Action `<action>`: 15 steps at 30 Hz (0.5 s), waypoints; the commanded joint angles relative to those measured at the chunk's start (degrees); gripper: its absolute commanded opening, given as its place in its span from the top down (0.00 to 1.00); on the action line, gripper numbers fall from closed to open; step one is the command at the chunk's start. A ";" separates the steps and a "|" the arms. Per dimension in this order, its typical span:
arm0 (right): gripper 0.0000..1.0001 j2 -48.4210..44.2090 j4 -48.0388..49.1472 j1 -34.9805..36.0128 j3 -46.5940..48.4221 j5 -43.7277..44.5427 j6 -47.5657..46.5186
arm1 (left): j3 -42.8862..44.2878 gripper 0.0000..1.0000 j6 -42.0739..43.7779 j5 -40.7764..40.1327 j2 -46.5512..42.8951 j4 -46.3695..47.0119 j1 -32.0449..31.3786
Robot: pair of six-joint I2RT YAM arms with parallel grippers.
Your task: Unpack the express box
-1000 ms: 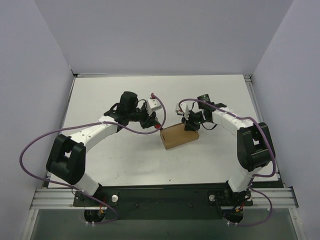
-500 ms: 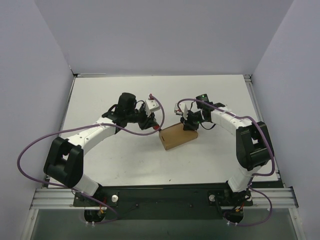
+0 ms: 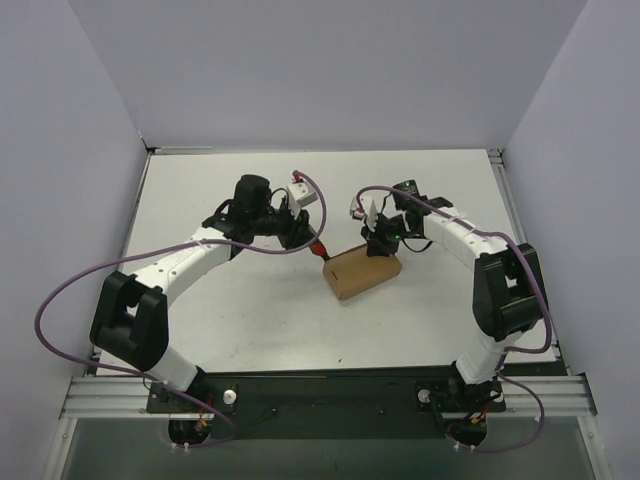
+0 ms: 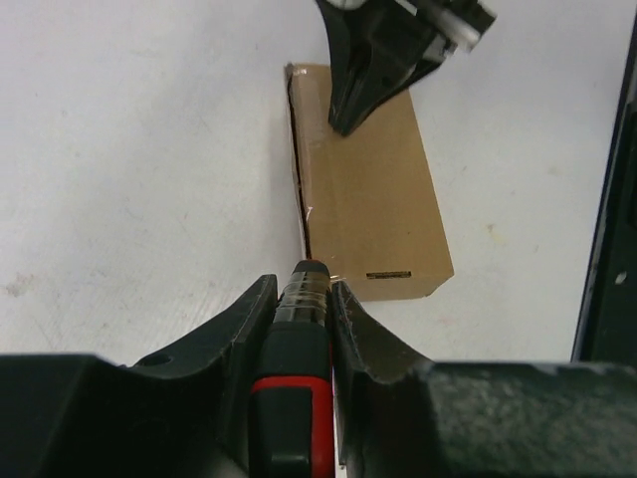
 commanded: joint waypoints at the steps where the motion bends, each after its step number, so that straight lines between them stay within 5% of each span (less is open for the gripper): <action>1: 0.92 -5.15 -3.76 -0.74 6.14 -4.06 6.96 | 11.69 1.00 -10.33 5.16 1.24 6.80 -0.48; 5: 0.72 -6.03 -1.92 -3.46 9.30 -4.59 19.79 | 15.41 1.00 -10.17 2.79 2.21 4.35 -0.84; 15: 0.62 -11.91 -3.58 -5.58 5.00 -2.65 24.82 | 11.37 1.00 -5.42 -0.46 -1.82 1.97 -1.54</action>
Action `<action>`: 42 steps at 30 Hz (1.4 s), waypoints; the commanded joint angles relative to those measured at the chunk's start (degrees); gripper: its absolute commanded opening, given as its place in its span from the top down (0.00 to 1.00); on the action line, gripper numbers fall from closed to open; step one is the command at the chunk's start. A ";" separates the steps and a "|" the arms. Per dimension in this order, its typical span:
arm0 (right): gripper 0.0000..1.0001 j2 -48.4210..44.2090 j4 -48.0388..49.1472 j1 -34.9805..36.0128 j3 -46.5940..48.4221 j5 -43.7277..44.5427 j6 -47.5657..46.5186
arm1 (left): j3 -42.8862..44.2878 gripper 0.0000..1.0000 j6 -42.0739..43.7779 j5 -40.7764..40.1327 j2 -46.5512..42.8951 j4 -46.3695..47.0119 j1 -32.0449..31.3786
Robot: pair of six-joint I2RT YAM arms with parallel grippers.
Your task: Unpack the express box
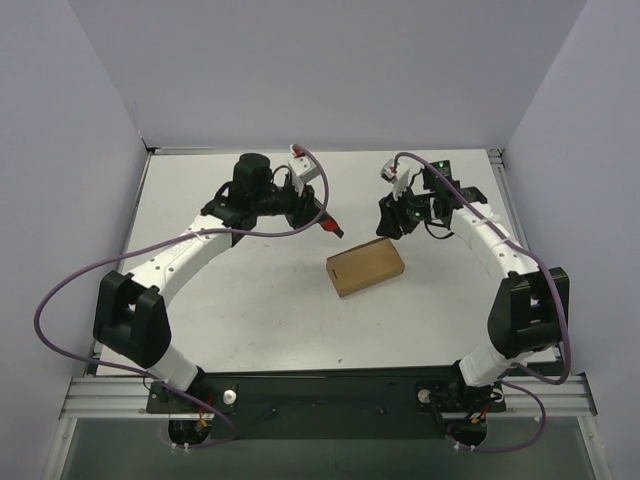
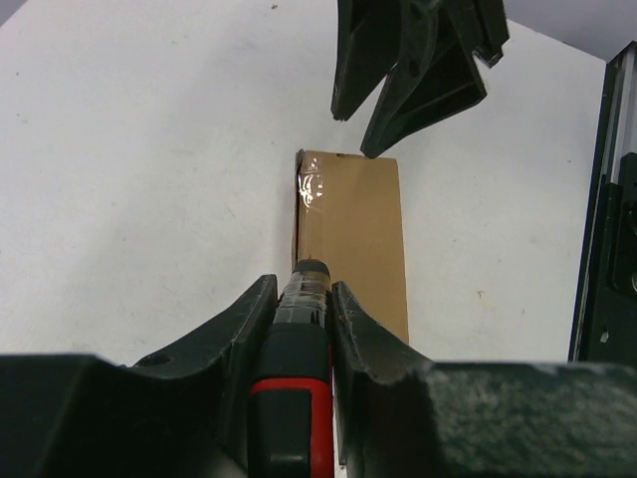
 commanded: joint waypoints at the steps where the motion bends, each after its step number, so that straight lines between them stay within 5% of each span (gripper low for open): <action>1: 0.61 -4.73 -3.52 1.33 -0.22 -0.36 1.59 | -1.63 1.00 2.53 -2.67 -4.45 0.09 -1.19; 6: 0.58 -7.02 -5.53 2.82 0.75 4.03 -0.34 | -2.34 1.00 6.68 -0.66 -4.98 -5.44 -0.59; 14: 0.56 -5.88 -16.60 3.00 4.35 10.80 -2.99 | -7.17 1.00 -1.06 10.06 -8.14 -12.56 4.08; 26: 0.55 -5.62 -14.16 3.44 1.45 3.43 0.62 | -14.65 1.00 -3.26 18.77 -4.01 -20.30 15.23; 33: 0.54 -5.44 -4.76 8.27 -1.89 10.80 -4.91 | -6.91 1.00 3.76 5.88 -11.47 -23.92 18.23; 38: 0.54 -2.71 -3.52 8.45 -0.66 13.78 -4.65 | -13.84 1.00 10.52 -13.09 -19.83 -14.52 17.18; 42: 0.50 -2.01 -3.26 8.19 -1.01 15.90 -3.69 | -20.43 1.00 25.34 -22.85 -23.34 -11.61 12.63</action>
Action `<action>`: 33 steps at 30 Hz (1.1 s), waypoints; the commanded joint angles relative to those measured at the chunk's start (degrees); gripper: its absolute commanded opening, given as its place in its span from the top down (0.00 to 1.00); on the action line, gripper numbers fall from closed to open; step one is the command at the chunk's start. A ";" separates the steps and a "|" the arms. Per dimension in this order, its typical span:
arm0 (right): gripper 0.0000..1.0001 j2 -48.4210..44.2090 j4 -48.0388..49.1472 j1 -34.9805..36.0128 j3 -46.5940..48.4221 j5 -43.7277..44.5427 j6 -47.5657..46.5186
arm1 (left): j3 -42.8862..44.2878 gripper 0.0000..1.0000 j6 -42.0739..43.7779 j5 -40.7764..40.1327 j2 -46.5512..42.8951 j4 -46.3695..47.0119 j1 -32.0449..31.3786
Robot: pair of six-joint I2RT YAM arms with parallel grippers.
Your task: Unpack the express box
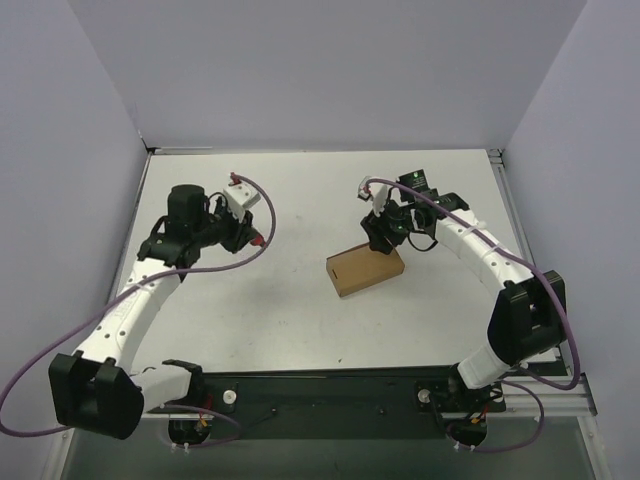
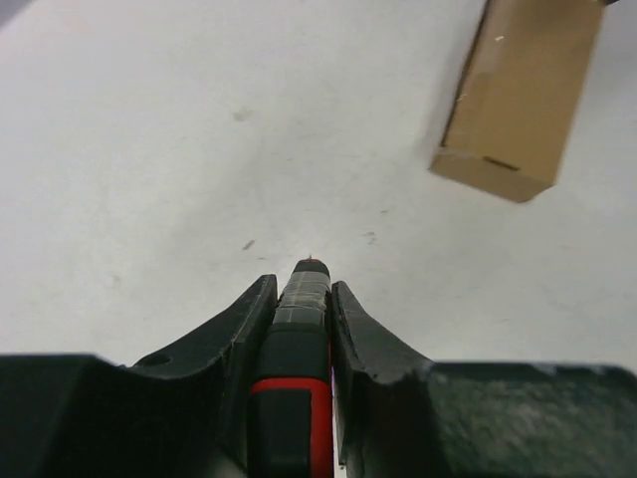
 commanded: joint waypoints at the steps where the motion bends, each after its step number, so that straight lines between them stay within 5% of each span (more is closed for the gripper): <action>1: 0.50 0.61 1.66 -0.49 0.35 3.84 0.51 | -8.93 1.00 18.02 -17.33 -4.26 6.66 -5.33; 6: 0.47 0.09 3.86 -0.58 -1.85 6.74 2.09 | -23.19 1.00 31.29 -33.32 -11.04 20.37 -12.64; 14: 0.46 -0.79 4.30 -0.58 -3.44 7.18 2.62 | -44.98 1.00 49.58 -37.22 -20.44 43.14 -18.34; 15: 0.46 -0.71 4.30 -0.58 -3.61 7.09 2.62 | -45.79 0.90 49.86 -36.70 -21.15 42.63 -18.70; 21: 0.46 0.43 4.39 -0.49 -3.35 6.74 2.62 | -45.80 0.76 48.28 -29.15 -25.37 26.56 -19.32; 22: 0.46 1.05 4.39 -0.58 -2.74 6.57 2.80 | -45.36 0.58 47.67 -28.00 -26.42 24.19 -19.32; 25: 0.45 2.11 4.21 -0.58 -1.16 6.48 3.32 | -40.98 0.27 45.21 -20.72 -29.15 10.40 -19.23; 26: 0.45 2.46 4.13 -0.58 -0.63 6.48 3.59 | -39.31 0.04 42.50 -18.43 -29.94 3.40 -19.23; 33: 0.44 2.90 2.63 -0.67 1.93 5.34 5.34 | -16.72 0.03 29.66 -5.32 -20.83 -21.70 -19.06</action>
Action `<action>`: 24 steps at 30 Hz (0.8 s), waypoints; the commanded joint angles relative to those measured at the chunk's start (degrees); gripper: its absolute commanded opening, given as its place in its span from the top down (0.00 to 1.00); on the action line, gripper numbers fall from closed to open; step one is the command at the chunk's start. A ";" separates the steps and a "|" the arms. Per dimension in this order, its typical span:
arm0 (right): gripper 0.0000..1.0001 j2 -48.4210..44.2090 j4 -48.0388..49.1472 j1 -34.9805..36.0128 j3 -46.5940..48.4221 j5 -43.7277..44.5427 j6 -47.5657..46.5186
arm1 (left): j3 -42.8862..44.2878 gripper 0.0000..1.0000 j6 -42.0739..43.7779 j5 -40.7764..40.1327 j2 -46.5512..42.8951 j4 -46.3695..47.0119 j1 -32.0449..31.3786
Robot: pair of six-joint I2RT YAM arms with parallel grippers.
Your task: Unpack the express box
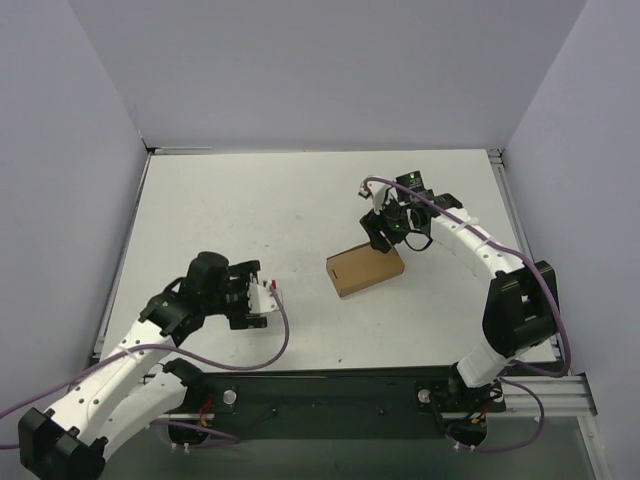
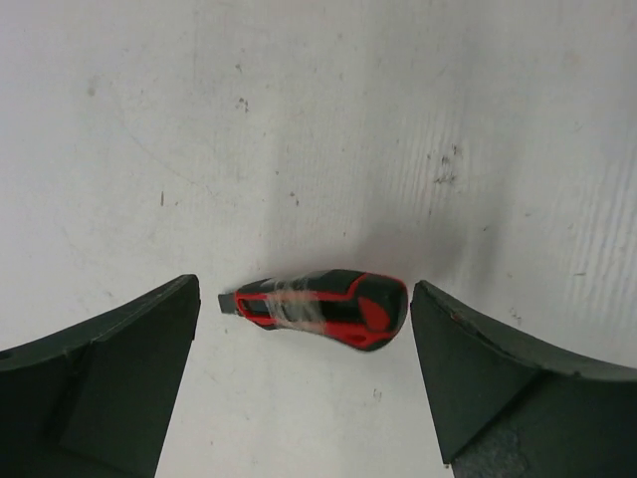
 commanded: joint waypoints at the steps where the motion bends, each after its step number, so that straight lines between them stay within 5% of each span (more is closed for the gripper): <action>1: 0.43 -0.73 -1.39 -0.43 3.02 -1.31 2.18 | 13.60 0.03 -9.98 10.38 6.25 -16.07 0.24; 6: 0.41 -2.04 -1.74 -1.04 1.70 -3.76 4.81 | 22.14 0.03 -17.88 13.19 13.79 -8.01 1.03; 12: 0.41 -4.77 -1.57 -1.04 -2.24 -4.91 5.87 | 26.62 0.10 -32.12 10.29 29.42 15.01 1.12; 18: 0.65 -5.48 0.10 -1.04 -6.82 -7.11 8.41 | 39.18 0.33 -43.37 20.65 49.48 23.56 1.04; 24: 0.78 -4.95 4.76 -0.87 -9.72 -7.46 12.11 | 51.58 0.42 -50.32 26.80 65.93 23.81 0.95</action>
